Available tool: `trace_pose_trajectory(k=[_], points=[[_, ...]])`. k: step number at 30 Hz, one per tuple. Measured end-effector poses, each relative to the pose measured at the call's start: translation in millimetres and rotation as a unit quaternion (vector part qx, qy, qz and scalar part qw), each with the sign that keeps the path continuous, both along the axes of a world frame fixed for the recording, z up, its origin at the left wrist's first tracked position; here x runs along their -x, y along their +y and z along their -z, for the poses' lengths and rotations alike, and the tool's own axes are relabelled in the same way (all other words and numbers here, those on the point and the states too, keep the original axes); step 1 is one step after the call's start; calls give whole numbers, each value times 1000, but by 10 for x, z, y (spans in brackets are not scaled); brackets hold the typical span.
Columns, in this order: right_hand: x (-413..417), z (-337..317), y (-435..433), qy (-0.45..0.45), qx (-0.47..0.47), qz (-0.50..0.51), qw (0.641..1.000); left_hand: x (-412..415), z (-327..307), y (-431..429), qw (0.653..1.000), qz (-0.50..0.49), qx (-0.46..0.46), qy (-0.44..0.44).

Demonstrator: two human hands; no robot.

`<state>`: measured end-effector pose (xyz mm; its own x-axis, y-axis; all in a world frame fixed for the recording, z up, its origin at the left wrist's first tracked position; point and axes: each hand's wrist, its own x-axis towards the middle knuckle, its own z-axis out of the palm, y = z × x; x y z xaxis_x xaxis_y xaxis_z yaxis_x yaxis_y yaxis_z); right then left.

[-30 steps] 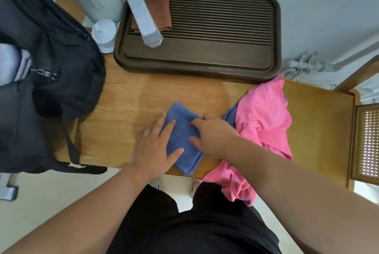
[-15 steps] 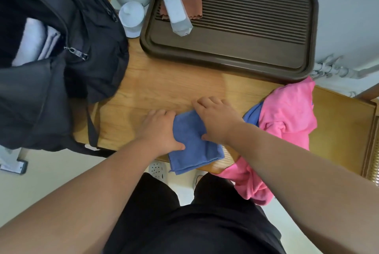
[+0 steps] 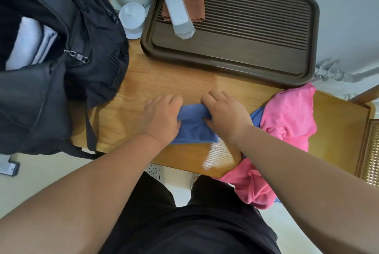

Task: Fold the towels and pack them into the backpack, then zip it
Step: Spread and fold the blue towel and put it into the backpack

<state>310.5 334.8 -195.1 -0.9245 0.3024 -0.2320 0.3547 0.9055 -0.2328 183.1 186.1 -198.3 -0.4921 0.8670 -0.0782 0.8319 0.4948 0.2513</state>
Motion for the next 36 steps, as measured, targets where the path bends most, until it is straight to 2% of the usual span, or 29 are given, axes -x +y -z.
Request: trace_pose_trajectory(k=[3,6,9,14,18,21,24,27,30,32,34,36], points=[[-164,42,42,33,-3,-87,996,29,10,-30,997,52,-39,38],[-449,170,-63,25,-31,-144,989,-52,119,-228,992,116,5,39],[-657,265,-308,8,-52,-161,986,-172,264,-529,990,126,58,34],[-721,317,-666,-1,-15,-100,995,-279,415,-842,977,140,161,26],[-438,215,-657,79,9,2,997,-179,416,-804,968,160,195,-4],[-146,172,-584,34,-19,23,999,-76,401,-787,959,187,211,-25],[-126,308,-571,-59,-16,20,998,-30,341,-754,973,154,152,-84],[-211,354,-558,-60,-16,-2,998,-58,224,-571,988,94,84,-89],[-196,258,-491,-75,45,-33,996,-56,69,-331,981,96,167,-30],[-175,142,-429,-107,83,-35,990,-102,-66,-218,969,107,221,-30],[-114,-26,-404,-118,120,-34,985,-101,-183,-214,969,84,219,-83],[-36,-245,-371,-87,166,-13,982,-54,-346,-240,973,10,164,-163]])
